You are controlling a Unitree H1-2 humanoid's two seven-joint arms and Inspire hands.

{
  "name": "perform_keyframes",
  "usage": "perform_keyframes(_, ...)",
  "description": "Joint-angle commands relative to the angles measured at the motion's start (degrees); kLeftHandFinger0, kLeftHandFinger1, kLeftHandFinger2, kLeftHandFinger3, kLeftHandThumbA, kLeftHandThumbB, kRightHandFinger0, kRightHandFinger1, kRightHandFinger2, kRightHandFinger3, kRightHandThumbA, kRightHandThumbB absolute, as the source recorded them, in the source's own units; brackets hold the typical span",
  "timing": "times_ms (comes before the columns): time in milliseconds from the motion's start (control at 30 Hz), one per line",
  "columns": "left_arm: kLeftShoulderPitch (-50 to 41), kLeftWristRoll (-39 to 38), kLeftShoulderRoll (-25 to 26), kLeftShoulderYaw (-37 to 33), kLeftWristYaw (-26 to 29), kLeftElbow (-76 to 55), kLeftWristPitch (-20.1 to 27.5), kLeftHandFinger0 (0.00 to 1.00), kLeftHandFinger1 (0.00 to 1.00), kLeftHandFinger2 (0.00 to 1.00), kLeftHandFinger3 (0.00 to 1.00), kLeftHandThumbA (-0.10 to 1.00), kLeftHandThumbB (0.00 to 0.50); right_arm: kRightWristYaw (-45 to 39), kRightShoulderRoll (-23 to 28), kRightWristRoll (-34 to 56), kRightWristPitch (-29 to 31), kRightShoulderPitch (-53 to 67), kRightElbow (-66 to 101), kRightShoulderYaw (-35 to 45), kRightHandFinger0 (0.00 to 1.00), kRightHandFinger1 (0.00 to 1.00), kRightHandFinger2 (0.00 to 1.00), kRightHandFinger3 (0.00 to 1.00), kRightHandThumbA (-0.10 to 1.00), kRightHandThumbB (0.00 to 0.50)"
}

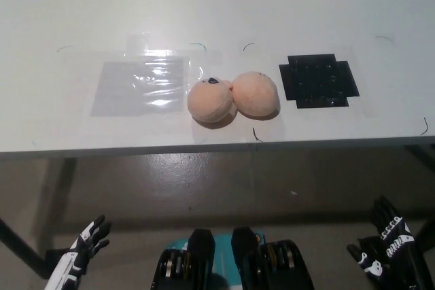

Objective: Use both hands to push two dumpling toys together to the middle

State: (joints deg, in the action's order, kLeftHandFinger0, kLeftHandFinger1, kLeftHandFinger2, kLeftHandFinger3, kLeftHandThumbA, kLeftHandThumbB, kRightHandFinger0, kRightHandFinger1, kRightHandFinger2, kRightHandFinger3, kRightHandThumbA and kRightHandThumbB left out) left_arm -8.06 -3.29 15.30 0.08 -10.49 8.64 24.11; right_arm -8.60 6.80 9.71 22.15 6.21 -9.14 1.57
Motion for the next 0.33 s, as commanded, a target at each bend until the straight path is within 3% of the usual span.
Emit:
perform_keyframes(0, 0.70, -0.31, 0.27, 0.51, -0.15, -0.43, 2.08, 1.00, 1.00, 1.00, 1.00, 1.00, 0.382, -1.28, 0.89, 1.44, 2.82, -1.09, 0.66, 0.69, 1.00, 1.00, 1.00, 1.00, 1.00, 0.333)
perform_keyframes(300, 0.78, -0.18, 0.03, 0.78, 0.19, -0.69, 1.70, 1.00, 1.00, 1.00, 1.00, 1.00, 0.389, -1.37, 0.91, 0.75, 3.64, -1.28, 0.47, 0.41, 1.00, 1.00, 1.00, 1.00, 1.00, 0.306)
